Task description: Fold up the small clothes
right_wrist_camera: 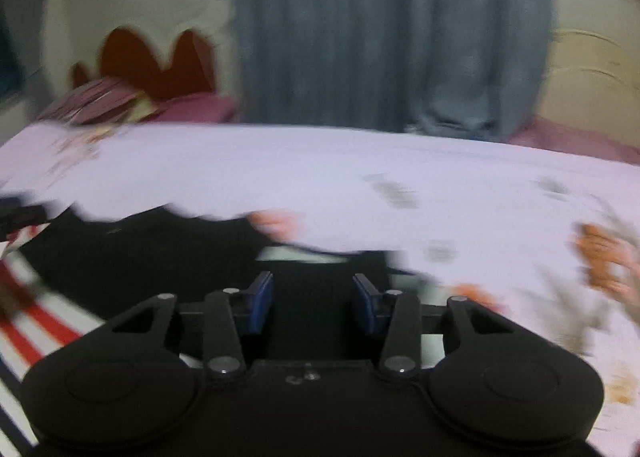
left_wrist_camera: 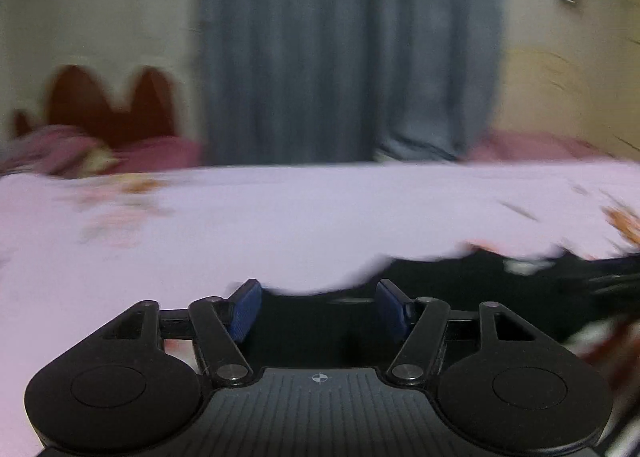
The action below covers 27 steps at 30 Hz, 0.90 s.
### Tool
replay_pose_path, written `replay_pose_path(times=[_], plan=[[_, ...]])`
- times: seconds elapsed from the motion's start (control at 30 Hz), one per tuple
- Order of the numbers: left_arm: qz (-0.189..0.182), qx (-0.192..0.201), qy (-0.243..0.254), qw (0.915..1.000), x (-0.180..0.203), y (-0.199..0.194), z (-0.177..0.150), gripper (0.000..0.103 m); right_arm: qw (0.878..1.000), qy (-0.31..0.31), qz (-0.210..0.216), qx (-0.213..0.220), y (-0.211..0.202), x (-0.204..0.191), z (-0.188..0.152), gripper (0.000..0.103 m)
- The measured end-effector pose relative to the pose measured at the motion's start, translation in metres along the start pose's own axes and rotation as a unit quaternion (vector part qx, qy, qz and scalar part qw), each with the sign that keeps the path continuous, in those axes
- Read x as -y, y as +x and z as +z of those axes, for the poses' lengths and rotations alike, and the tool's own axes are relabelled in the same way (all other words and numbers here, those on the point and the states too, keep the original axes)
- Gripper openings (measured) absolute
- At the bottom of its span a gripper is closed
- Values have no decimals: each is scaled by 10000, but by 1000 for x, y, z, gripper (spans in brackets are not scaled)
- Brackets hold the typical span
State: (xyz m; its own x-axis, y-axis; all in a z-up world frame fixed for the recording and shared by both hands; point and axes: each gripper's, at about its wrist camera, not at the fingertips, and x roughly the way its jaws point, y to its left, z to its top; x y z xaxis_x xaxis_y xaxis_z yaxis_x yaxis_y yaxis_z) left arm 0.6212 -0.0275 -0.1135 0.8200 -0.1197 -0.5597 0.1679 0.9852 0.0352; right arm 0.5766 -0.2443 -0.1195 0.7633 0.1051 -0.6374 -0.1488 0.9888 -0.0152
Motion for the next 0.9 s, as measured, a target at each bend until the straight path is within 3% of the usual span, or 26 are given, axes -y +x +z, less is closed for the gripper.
replay_pose_path(times=[0.07,0.1,0.17,0.2,0.23,0.27,0.33,0.4,0.5,0.53,0.57,0.67,0.77,0.83,0.9], plan=[[-514,-452,406,9968,23,18,-3,63,9993,-303,185,-153,14,-31,-1,45],[-535,-659,614,9945,31,26,-9,63,9983,-487,249,-220,19,-41,-4,50],[-393,-617,924,9930,28,26,-19,63,9953,-923,185,-238,21,-52,-11,52],[-108,-489,949,9942,14,21,-26,63,9943,-1024,173,-255,18,-48,-13,52],[154,-490,864,9949,-5,19,-32,65,9949,-963,116,-265,14,-37,-14,50],[273,-525,671,9960,-26,16,-38,76,9967,-743,-175,-280,9,-14,-15,49],[-22,-457,-28,9989,-66,9,-45,77,9973,-269,-611,-299,0,30,-23,49],[123,-530,12,9985,-67,10,-42,78,9979,3,-510,-392,-5,51,-27,52],[396,-448,117,9981,-58,7,-39,78,9972,-65,-646,-382,-9,45,-22,48],[534,-271,155,9981,-54,-3,-37,78,9964,-99,-791,-284,-15,40,-19,42],[558,-44,209,9982,-47,-15,-37,78,9960,-139,-884,-62,-28,34,-17,43],[20,160,364,9992,-15,-34,-39,78,9990,-198,-371,136,-51,10,-22,42],[-510,-163,765,9956,19,-28,-46,78,9977,-677,22,-92,-40,-28,-34,44],[-477,-345,937,9939,31,-19,-52,78,9947,-999,44,-236,-30,-45,-41,46],[-549,-425,655,9954,17,-18,-54,78,9943,-1042,15,-230,-33,-43,-46,48]])
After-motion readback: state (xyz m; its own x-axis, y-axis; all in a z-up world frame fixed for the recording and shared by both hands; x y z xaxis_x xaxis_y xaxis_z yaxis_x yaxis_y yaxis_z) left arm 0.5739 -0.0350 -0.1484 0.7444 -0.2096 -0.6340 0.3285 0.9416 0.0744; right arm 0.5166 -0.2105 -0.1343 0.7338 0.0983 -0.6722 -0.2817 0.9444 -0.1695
